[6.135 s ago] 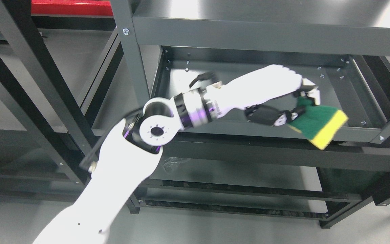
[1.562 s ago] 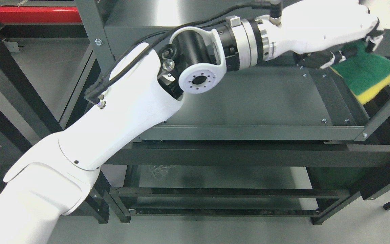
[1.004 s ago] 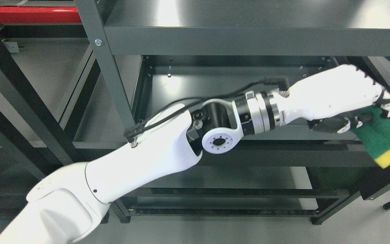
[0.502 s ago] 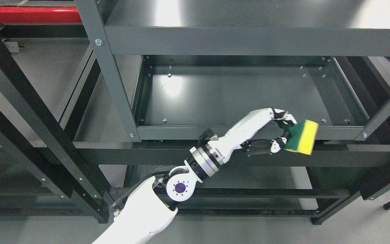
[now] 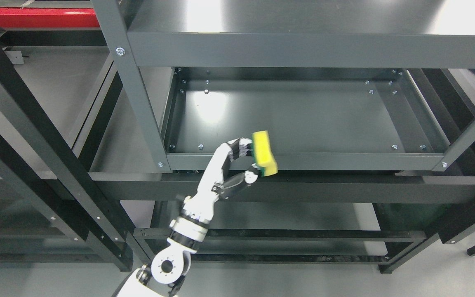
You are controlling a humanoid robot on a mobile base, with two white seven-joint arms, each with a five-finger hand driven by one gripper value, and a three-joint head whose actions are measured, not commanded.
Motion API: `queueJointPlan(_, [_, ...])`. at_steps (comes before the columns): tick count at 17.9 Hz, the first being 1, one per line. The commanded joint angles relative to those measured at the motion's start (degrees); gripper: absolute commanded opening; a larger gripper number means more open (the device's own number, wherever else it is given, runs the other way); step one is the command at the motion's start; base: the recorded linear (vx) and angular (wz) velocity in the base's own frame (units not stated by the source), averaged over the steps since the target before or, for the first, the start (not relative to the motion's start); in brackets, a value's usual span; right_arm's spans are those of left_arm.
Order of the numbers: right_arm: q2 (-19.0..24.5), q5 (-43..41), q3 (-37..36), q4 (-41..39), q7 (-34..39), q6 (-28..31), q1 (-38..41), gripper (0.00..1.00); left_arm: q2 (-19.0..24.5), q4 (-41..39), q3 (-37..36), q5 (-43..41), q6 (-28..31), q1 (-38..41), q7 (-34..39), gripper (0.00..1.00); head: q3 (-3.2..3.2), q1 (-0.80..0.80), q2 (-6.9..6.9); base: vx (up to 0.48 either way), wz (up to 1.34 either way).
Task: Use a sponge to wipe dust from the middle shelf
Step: 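Withdraw the left hand holding the sponge down out of the shelf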
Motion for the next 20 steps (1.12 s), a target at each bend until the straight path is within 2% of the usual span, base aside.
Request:
queueJointPlan(1, [-1.0,0.0,-0.01,-1.0,-0.02,0.04,0.0,1.0,0.87,-6.56,14.3,4.0,-4.67,9.57,-0.03,0.01,0.0,0.0,0.0,0.0,0.0])
queueJointPlan(3, [-1.0,0.0,-0.01,-1.0,-0.02,0.04,0.0,1.0,0.87,-6.47,13.6,4.0,-6.26,10.27,-0.03,0.01,0.0,0.0,0.0,0.0,0.0])
queueJointPlan(20, [-1.0,0.0,-0.01,-1.0,-0.02,0.04,0.0,1.0,0.87,-6.47,13.95,5.06,-5.47,9.57,0.15,0.01,0.0,0.0,0.0,0.0,0.0])
